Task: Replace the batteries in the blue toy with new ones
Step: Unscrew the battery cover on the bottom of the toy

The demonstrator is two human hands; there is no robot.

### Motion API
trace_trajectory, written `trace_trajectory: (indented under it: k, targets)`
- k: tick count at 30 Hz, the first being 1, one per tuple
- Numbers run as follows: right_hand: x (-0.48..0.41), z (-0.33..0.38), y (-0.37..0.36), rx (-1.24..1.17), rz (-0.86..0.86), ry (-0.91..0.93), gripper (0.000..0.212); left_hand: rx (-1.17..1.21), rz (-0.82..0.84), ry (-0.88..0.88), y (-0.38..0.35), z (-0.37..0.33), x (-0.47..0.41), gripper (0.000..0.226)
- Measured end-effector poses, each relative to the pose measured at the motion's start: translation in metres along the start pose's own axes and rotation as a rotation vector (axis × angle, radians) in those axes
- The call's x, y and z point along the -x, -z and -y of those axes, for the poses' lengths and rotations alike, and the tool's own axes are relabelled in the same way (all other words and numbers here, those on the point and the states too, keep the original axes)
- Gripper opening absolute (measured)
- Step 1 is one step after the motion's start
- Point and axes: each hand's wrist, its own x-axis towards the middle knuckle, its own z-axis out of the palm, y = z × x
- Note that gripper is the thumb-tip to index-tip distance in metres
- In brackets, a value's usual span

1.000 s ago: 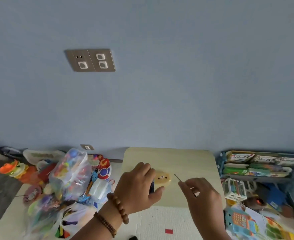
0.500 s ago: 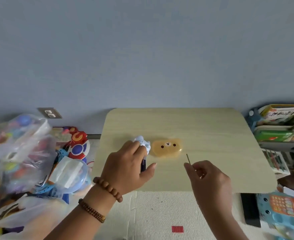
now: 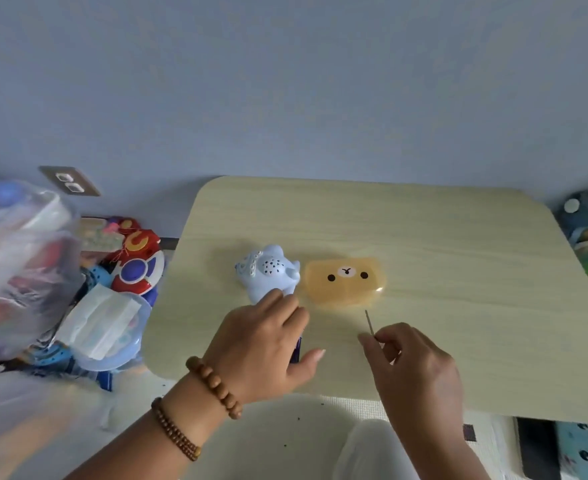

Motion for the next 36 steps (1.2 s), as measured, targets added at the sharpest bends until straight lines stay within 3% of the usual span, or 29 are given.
trace_trajectory:
  k: [5,13,19,28,36]
  targets:
    - [-0.001,-0.006,-0.016,-0.016,0.015,0.025,0.023,0.021,0.065,0.019,-0.030,0.010,0.002,0.037]
    - [0.000,-0.013,-0.027,0.078,-0.030,0.214,0.019,0.029,0.061,0.113,-0.043,0.027,0.017,0.037]
    - [0.004,-0.012,-0.033,0.104,-0.054,0.249,0.020,0.014,0.094,0.077,-0.045,0.029,0.023,0.036]
    - [0.023,-0.013,-0.043,0.107,-0.180,0.226,0.024,-0.022,0.153,0.034,-0.043,0.028,0.025,0.040]
    - [0.032,-0.015,-0.034,0.111,-0.241,0.170,0.023,-0.068,0.052,0.076,-0.044,0.025,0.035,0.032]
